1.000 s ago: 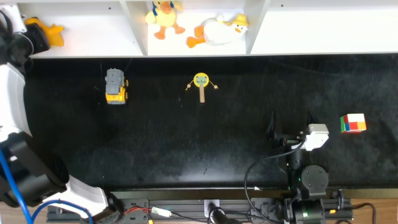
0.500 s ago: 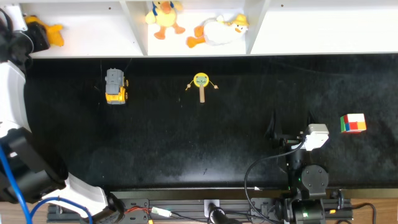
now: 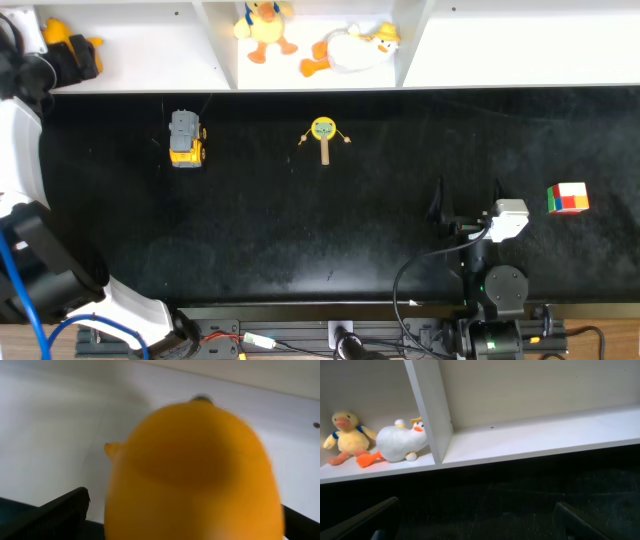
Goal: Store Toys
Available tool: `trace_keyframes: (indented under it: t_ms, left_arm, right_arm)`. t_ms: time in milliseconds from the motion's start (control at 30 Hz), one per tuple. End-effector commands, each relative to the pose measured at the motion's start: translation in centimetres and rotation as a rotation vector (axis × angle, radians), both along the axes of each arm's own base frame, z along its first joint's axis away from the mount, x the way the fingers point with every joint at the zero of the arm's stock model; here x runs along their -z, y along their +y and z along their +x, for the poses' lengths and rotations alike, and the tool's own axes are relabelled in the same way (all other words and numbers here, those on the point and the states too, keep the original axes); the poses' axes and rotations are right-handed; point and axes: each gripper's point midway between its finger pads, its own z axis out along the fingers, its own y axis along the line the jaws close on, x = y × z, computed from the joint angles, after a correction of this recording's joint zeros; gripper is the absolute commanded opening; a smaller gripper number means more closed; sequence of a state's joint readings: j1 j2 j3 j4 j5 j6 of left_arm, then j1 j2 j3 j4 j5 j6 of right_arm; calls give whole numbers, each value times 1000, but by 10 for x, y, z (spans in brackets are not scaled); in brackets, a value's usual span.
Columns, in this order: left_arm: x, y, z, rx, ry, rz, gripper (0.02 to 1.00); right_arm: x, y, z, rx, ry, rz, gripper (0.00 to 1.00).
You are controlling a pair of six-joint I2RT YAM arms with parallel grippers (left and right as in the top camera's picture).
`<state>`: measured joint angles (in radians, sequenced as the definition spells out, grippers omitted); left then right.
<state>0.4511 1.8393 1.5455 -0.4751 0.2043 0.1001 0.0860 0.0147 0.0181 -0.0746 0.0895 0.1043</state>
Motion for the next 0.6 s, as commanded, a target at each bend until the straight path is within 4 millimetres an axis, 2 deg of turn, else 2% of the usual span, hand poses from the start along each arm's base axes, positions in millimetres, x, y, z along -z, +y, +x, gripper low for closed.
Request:
trace_keyframes:
  t_ms: [33, 200, 333, 500, 600]
  left_arm:
    - [-41, -5, -13, -2, -44, 29, 998]
    - [-63, -16, -44, -17, -12, 30, 998]
    - [-73, -32, -77, -16, 48, 1, 996]
    - [-62, -63, -131, 7, 220, -72, 998]
    - [-48, -83, -154, 59, 313, -90, 998]
  right_arm:
    - [3, 0, 0, 0, 0, 5, 996]
    - [3, 0, 0, 0, 0, 4, 996]
    - [3, 0, 0, 0, 0, 4, 996]
    - [3, 0, 0, 0, 0, 4, 996]
    - [3, 0, 0, 0, 0, 5, 996]
